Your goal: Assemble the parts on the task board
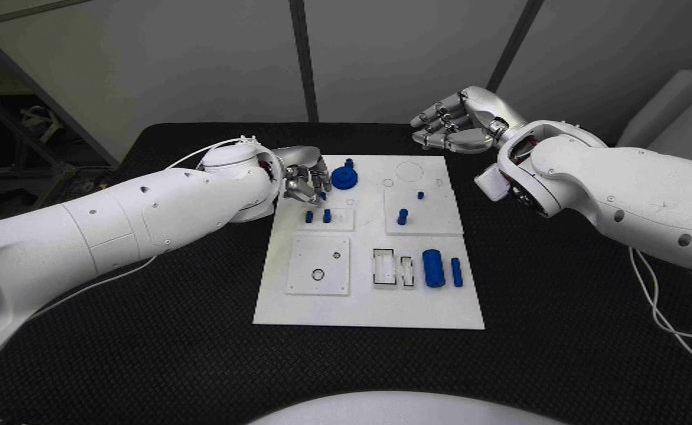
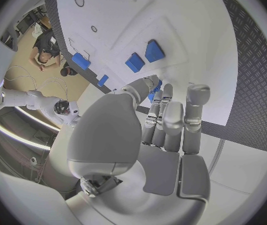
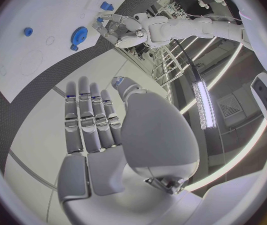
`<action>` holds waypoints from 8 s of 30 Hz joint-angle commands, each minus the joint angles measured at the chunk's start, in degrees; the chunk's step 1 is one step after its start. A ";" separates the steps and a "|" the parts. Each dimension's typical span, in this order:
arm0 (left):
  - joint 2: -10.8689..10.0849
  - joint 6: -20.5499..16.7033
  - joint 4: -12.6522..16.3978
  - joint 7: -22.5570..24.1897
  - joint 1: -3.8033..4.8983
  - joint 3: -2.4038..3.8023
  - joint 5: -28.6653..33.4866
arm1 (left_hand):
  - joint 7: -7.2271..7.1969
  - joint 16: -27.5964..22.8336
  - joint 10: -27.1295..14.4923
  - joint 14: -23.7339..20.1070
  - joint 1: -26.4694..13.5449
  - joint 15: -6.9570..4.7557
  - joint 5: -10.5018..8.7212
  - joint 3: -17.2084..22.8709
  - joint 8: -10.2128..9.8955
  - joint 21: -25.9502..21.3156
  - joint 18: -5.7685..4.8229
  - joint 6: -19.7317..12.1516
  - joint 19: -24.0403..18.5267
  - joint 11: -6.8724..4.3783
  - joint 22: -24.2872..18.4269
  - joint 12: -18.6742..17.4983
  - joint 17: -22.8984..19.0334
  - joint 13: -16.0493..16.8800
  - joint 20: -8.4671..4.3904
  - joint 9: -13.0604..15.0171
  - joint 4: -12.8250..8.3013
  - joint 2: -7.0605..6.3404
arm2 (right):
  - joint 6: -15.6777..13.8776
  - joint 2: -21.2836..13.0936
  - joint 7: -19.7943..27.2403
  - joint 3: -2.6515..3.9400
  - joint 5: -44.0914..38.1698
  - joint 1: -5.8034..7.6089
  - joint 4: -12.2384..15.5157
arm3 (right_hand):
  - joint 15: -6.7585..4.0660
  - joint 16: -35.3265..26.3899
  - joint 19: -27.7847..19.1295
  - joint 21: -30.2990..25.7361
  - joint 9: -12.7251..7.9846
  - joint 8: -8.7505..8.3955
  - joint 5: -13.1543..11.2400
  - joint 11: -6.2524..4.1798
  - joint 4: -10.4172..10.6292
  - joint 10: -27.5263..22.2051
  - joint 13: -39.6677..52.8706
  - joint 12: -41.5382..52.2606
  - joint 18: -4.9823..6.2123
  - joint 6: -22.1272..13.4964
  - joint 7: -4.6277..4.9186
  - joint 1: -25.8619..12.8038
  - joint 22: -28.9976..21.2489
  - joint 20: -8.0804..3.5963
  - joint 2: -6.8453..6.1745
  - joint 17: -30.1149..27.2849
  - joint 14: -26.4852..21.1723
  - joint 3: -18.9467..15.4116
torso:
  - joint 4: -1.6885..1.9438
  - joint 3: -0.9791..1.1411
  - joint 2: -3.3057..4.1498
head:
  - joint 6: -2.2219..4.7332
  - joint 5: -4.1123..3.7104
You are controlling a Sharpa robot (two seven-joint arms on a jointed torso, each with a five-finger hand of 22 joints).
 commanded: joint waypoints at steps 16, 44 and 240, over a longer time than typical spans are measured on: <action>-3.29 -3.40 1.85 0.80 -0.05 0.08 1.07 | -0.22 -0.80 -0.80 -1.13 -0.82 0.22 -0.29 0.08 -0.75 -1.71 -0.03 -0.84 -1.03 0.12 -0.80 -0.69 -1.83 -0.04 0.13 0.07 0.08 -0.44 | 3.74 -0.45 -7.21 0.02 -16.98 0.07 -0.69 | -2.12 4.14 6.85 4.27 0.26 0.78 -2.37 -1.13 -3.43 -0.08 -0.27 -1.20 0.40 2.09 -0.91 2.05 2.34 -2.30 -0.06 1.93 8.44 0.84 | 0.05 -0.04 0.00 | -0.03 -0.06; -16.69 -18.41 14.92 25.31 -1.12 0.15 62.65 | 0.73 -15.99 3.37 -14.70 -2.15 -0.01 -0.45 -3.13 1.47 -17.88 1.75 6.19 -10.48 -0.49 -10.04 2.98 -27.84 1.75 0.17 0.25 1.32 0.60 | 6.86 1.09 -15.68 -1.32 -50.79 -3.34 -0.46 | -4.51 66.64 17.60 46.72 -0.06 -2.89 -9.30 -2.55 -5.70 4.58 -0.23 -9.14 -3.09 5.15 -2.21 -0.28 41.51 -5.51 -1.60 47.22 17.69 7.33 | 0.06 -0.10 0.01 | 0.80 -2.49; -16.08 -16.59 17.59 27.44 -1.63 0.13 70.61 | 1.88 -18.74 0.71 -16.19 0.13 0.62 -0.31 -4.60 0.77 -20.59 1.58 4.64 -11.05 0.39 -11.59 4.82 -30.23 2.34 0.41 0.14 0.10 2.55 | -3.56 3.55 -16.07 -1.78 -47.65 -10.54 14.97 | -3.08 72.00 16.31 52.36 0.33 -2.90 -12.67 -1.27 -9.17 -2.73 -0.16 -9.66 -3.45 2.00 -1.96 -2.63 47.55 -3.91 -0.65 47.86 16.20 9.99 | -0.13 -0.10 0.02 | -0.96 1.90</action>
